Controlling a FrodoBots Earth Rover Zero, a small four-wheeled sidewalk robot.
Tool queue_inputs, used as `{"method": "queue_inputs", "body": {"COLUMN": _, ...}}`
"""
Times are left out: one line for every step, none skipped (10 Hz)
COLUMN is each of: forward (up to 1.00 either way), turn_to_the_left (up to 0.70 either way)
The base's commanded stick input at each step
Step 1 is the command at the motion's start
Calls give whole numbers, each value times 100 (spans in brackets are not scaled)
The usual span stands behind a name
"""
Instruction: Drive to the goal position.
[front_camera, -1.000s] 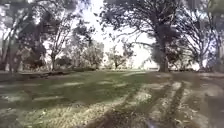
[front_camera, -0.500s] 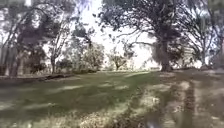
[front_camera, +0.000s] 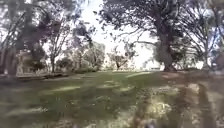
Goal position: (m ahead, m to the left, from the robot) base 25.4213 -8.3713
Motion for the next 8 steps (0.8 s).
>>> {"method": "queue_inputs", "body": {"forward": 70, "turn_to_the_left": -2}}
{"method": "queue_inputs", "body": {"forward": 70, "turn_to_the_left": -3}}
{"method": "queue_inputs", "body": {"forward": 70, "turn_to_the_left": -3}}
{"method": "queue_inputs", "body": {"forward": 70, "turn_to_the_left": -3}}
{"method": "queue_inputs", "body": {"forward": 70, "turn_to_the_left": -3}}
{"method": "queue_inputs", "body": {"forward": 70, "turn_to_the_left": -7}}
{"method": "queue_inputs", "body": {"forward": 70, "turn_to_the_left": -21}}
{"method": "queue_inputs", "body": {"forward": 70, "turn_to_the_left": -32}}
